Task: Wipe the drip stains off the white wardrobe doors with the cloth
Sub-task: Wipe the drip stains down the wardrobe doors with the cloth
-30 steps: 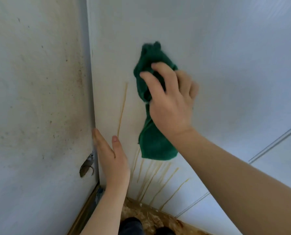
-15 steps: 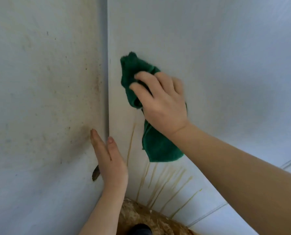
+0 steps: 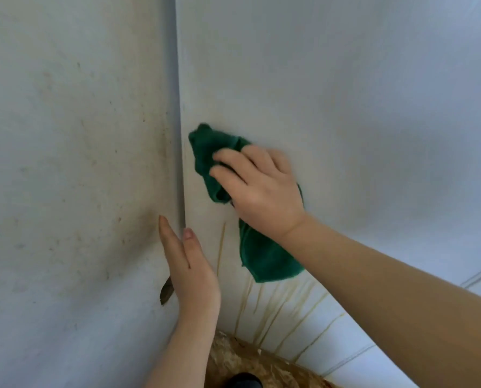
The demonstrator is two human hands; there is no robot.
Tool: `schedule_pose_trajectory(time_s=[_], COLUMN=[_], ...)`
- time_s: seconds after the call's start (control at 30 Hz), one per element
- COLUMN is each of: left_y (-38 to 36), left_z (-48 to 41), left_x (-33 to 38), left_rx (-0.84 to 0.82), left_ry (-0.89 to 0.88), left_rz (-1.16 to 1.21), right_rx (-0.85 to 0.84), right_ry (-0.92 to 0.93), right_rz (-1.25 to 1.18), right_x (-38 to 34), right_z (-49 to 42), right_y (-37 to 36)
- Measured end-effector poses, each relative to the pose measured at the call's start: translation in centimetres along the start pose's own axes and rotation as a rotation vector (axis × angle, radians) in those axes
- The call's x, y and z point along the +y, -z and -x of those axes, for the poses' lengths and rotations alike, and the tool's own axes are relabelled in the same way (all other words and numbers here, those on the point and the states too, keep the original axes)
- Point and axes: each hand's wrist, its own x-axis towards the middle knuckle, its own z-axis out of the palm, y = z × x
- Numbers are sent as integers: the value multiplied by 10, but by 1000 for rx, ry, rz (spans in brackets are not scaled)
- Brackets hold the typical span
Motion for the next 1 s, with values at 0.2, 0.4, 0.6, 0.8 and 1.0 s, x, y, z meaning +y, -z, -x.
schedule_pose_trajectory(time_s=[0.2, 0.4, 0.6, 0.8, 1.0], left_y=[1, 16, 23, 24, 21], left_z=[7, 23, 34, 48, 56], left_x=[3, 4, 26, 52, 67], left_rx=[-3, -112, -487, -1008, -924], left_ry=[9, 46, 238, 530, 606], left_rz=[2, 14, 142, 204, 151], right_rx=[-284, -292, -295, -167, -211], right_ry=[158, -369, -829, -1099, -1033], right_rz=[-212, -361, -842, -1119, -1028], right_x=[-29, -32, -20, -19, -6], right_z=[50, 62, 2, -12, -1], right_y=[-32, 20, 88, 133, 153])
